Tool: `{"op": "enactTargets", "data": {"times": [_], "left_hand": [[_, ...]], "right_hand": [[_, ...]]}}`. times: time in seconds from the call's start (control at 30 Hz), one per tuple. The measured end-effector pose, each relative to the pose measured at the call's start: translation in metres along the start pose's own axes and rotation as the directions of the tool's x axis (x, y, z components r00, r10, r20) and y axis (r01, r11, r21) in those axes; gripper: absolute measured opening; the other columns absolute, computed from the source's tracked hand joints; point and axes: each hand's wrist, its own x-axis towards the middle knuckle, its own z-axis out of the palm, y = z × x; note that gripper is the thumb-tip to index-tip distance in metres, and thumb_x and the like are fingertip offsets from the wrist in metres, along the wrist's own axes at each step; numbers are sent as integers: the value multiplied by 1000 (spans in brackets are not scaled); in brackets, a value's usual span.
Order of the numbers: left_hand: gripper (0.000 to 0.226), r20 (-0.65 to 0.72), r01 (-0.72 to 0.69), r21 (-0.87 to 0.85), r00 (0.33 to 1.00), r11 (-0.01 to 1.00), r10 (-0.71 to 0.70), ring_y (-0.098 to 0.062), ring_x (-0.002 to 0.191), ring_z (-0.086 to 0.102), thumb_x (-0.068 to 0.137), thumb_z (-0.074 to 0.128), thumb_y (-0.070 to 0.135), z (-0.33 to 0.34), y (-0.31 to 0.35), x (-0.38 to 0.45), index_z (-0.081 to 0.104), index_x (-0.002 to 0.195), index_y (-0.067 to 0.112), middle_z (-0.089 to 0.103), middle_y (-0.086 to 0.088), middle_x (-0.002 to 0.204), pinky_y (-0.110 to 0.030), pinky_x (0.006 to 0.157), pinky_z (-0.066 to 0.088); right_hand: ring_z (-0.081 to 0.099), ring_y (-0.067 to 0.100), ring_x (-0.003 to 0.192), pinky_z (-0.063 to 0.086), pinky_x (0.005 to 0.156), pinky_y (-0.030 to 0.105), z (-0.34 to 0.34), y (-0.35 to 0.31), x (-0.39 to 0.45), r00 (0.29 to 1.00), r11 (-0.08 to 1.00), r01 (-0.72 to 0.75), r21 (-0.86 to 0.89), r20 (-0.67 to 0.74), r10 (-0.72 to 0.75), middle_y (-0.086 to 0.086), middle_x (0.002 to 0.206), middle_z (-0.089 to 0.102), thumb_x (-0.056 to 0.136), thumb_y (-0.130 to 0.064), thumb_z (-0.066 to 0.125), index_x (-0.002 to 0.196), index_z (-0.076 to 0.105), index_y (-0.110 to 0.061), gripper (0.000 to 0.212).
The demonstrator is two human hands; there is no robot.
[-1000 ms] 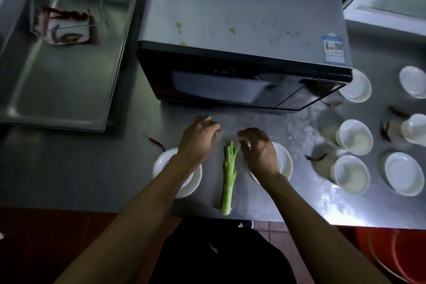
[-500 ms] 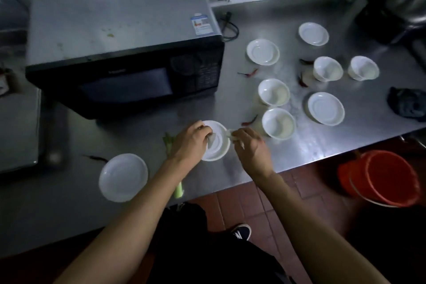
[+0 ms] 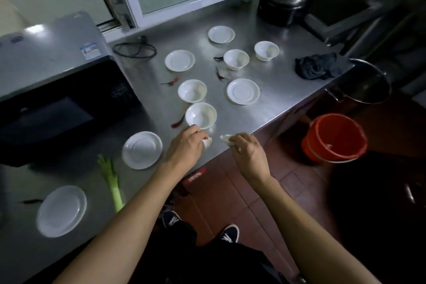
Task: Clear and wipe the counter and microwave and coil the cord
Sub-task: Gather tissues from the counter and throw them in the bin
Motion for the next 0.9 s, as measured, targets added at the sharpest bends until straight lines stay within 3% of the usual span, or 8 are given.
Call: {"op": "enactTargets", "data": {"times": [0.2,0.33,0.53,0.7,0.9], "left_hand": [[23,42,-150,-14,988,989,150,-25,93,57,81,61,0,29,44,34,73,94,15,62,-1,92,-36,75,50],[24,128,-190,-62,972,980,197,-25,89,56,80,52,8,54,60,59,72,92,14,61,-1,91,-42,76,52],[20,227,-183,-160,950,970,216,-24,102,56,87,59,5,86,91,115,72,100,14,61,-3,102,-40,79,50],[20,256,-198,-216,933,956,251,-26,98,57,86,60,4,113,107,166,72,100,13,61,-4,100,-45,79,51],[20,347,-312,-260,853,914,390,-26,104,55,86,59,5,148,147,211,72,100,12,62,-4,100,-44,81,51]], "right_hand": [[58,24,89,50,70,36,-38,40,-13,989,992,-124,-29,-81,121,-3,95,65,92,-30,54,102,71,-21,22],[57,22,88,48,68,34,-54,68,-14,972,976,-213,-52,-114,206,-5,94,63,90,-20,65,101,70,-20,12],[58,21,93,53,69,40,-78,108,4,936,934,-342,-109,-130,327,-5,101,66,91,-23,63,103,72,-22,15],[61,25,92,54,68,42,-97,135,29,915,908,-394,-142,-157,372,-2,102,68,86,-11,69,100,73,-16,15],[61,24,94,54,72,44,-124,174,30,850,843,-516,-155,-219,480,-2,105,68,86,-10,68,102,72,-16,17]]}}
